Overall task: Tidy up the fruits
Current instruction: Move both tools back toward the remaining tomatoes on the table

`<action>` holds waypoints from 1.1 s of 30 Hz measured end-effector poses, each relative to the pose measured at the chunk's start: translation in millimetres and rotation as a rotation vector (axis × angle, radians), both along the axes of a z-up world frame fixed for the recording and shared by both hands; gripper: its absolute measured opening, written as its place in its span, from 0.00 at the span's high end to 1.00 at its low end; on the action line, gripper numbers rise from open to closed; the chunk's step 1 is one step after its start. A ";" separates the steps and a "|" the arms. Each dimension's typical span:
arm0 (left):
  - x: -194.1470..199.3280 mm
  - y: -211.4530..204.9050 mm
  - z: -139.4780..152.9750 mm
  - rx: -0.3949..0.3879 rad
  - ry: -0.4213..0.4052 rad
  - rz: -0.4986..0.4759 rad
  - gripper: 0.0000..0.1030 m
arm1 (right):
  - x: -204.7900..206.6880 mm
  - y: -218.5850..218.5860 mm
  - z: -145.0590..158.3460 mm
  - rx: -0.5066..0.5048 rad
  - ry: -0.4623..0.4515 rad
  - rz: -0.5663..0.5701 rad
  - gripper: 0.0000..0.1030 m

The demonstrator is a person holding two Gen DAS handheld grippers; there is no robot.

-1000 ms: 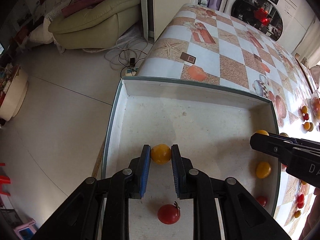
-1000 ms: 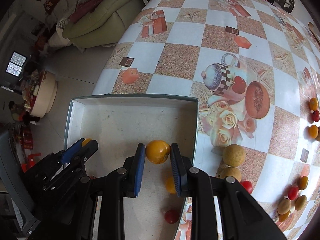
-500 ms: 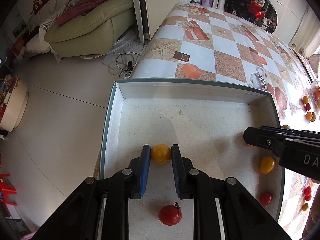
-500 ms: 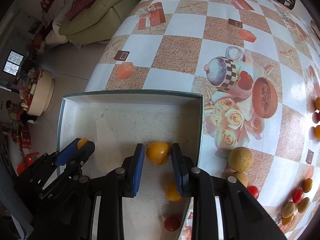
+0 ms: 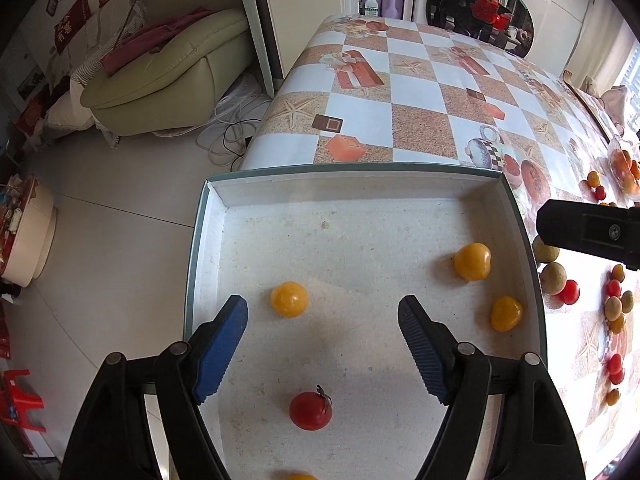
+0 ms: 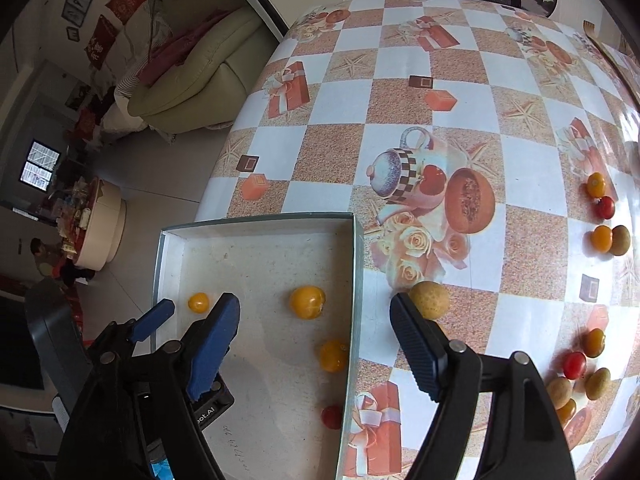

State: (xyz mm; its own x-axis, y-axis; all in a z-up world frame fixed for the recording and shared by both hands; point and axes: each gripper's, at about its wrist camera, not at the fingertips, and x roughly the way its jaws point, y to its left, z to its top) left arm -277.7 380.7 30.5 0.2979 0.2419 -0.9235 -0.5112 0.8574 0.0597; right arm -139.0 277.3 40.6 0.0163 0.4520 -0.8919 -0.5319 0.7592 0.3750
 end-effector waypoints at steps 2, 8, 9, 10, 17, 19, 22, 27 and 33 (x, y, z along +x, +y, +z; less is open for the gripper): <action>3.0 -8.4 4.7 0.007 -0.001 -0.017 0.23 | 4.6 -16.1 3.7 -0.008 -0.010 -0.035 0.22; 21.6 -41.2 20.4 0.015 -0.019 -0.092 0.23 | 27.8 -80.8 6.2 -0.070 -0.036 -0.158 0.22; 26.1 -48.1 22.9 0.013 -0.023 -0.105 0.23 | 32.2 -92.2 5.6 -0.082 -0.039 -0.179 0.22; 30.1 -54.3 24.9 0.010 -0.027 -0.117 0.23 | 36.3 -103.3 4.6 -0.093 -0.040 -0.199 0.22; 61.1 -104.6 34.7 -0.006 -0.043 -0.223 0.23 | 53.9 -173.5 -1.8 -0.146 -0.039 -0.315 0.22; 68.0 -117.4 35.2 -0.016 -0.047 -0.248 0.23 | 54.2 -189.0 -4.1 -0.158 -0.034 -0.332 0.22; 77.6 -134.7 33.5 -0.021 -0.039 -0.282 0.23 | 51.8 -209.0 -9.7 -0.184 -0.026 -0.343 0.22; 93.4 -159.4 27.0 -0.034 -0.018 -0.323 0.23 | 54.6 -240.1 -14.4 -0.213 -0.031 -0.384 0.22; 123.4 -180.3 17.8 -0.068 -0.007 -0.330 0.23 | 79.8 -270.6 -13.8 -0.229 -0.071 -0.439 0.25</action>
